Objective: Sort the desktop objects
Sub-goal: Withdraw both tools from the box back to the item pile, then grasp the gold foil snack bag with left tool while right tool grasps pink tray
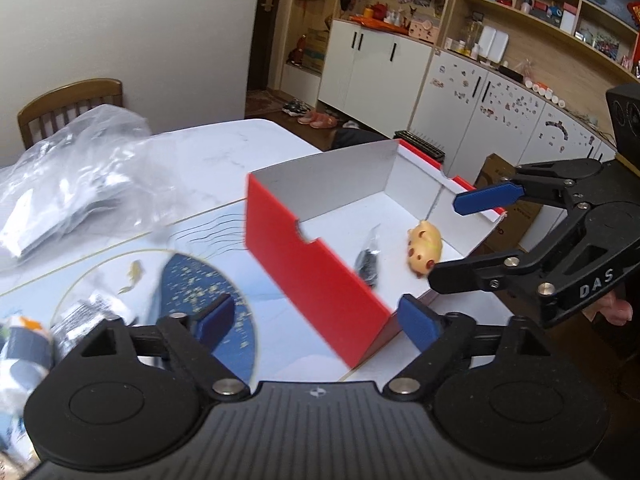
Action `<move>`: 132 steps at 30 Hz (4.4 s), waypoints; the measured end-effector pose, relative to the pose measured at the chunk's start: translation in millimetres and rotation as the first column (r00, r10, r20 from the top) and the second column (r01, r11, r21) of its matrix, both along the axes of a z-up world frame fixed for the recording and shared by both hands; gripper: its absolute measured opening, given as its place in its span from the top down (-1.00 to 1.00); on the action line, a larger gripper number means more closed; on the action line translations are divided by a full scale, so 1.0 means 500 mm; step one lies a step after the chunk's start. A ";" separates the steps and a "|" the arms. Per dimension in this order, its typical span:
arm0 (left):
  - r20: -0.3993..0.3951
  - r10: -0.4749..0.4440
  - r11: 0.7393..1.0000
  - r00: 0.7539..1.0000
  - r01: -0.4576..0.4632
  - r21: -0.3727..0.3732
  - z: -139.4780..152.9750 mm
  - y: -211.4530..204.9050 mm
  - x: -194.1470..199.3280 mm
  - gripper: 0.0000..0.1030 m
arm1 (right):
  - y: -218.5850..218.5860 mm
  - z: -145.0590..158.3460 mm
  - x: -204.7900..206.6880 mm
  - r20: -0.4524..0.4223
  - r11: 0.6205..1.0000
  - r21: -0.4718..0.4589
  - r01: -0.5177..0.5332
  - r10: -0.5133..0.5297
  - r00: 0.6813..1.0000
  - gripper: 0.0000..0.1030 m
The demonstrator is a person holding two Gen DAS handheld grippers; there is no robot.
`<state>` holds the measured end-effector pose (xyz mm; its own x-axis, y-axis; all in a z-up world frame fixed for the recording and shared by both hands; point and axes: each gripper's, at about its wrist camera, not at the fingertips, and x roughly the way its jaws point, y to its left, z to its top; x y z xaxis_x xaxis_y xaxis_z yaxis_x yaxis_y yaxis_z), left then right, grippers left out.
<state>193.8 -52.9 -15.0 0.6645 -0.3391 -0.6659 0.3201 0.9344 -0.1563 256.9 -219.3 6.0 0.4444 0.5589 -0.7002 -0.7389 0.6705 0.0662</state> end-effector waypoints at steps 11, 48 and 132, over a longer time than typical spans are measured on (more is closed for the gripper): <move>-0.022 0.104 0.994 0.994 -0.105 -0.019 -0.038 0.168 -0.086 -0.93 | 0.110 -0.020 -0.101 -0.014 0.999 0.033 0.010 -0.010 1.000 -0.93; -0.047 0.214 0.973 0.976 -0.209 0.096 -0.128 0.521 -0.169 -0.93 | 0.460 -0.179 -0.280 -0.016 0.992 -0.120 -0.039 0.038 0.999 -0.89; -0.151 0.137 0.990 0.979 -0.137 0.007 -0.129 0.349 -0.226 -0.08 | 0.332 -0.171 -0.260 -0.065 0.991 -0.133 -0.030 0.022 0.998 0.23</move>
<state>80.6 121.5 -79.3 0.5970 -0.2544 -0.7608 0.1615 0.9671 -0.1966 126.7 -53.5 -79.7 0.3834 0.4688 -0.7958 -0.7533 0.6573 0.0243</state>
